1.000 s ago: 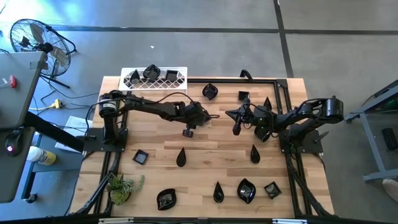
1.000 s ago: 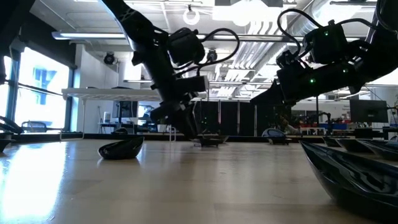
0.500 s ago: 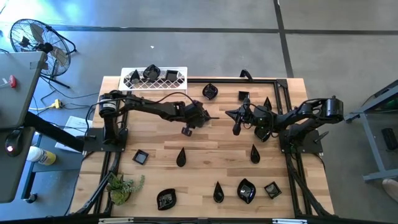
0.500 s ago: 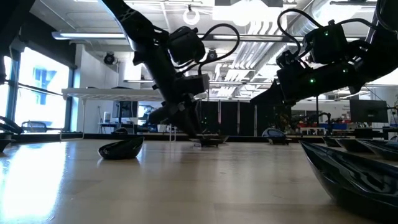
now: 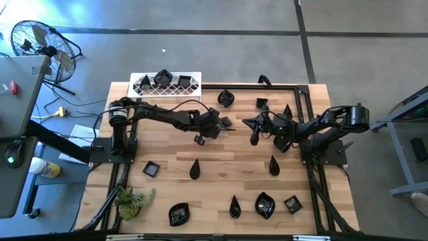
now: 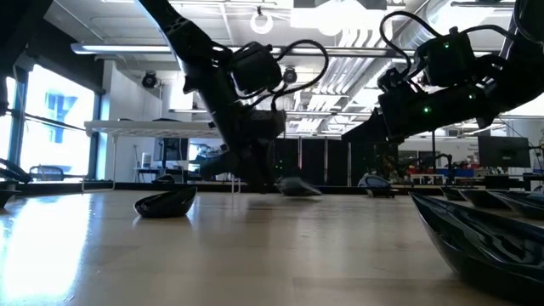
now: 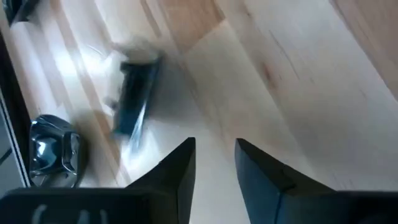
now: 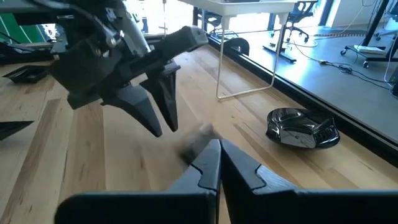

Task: Pick & Place Mini shaped plates
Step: Stack the square plate on top of the square plate on the shelf

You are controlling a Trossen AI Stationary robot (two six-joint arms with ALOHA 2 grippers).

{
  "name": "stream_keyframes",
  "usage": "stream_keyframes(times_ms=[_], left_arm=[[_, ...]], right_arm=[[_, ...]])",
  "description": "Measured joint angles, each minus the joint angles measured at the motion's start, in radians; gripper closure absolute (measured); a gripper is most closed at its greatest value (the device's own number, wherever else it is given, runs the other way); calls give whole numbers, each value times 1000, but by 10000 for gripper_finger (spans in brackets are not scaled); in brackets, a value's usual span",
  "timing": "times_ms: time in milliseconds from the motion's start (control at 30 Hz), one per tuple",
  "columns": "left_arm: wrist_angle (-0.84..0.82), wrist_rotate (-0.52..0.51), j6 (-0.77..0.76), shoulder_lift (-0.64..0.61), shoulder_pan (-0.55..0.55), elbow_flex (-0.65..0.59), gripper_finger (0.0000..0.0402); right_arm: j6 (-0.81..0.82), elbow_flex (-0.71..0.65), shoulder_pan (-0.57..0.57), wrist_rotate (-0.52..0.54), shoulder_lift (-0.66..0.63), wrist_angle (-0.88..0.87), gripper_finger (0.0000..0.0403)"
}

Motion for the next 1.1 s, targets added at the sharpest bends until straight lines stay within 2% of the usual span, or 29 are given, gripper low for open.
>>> stream_keyframes(times_ms=[333,467,633,700,767,967,1100], left_arm=[[42,-20,-25,6,1,-1,287],[19,91,-146,-1,1,-1,295],[35,275,-355,-20,7,-11,357],[67,346,-431,-20,8,-39,387],[133,409,-504,-17,7,-76,395],[408,416,-693,-101,-8,-239,396],[602,417,-810,-187,-8,-389,399]], right_arm=[[0,0,0,-1,0,0,400],[44,0,0,6,0,-17,400],[176,57,1,101,0,-180,378],[211,103,4,122,0,-298,354],[242,159,11,138,0,-415,322],[328,301,16,132,0,-708,195],[384,371,15,123,26,-793,118]])
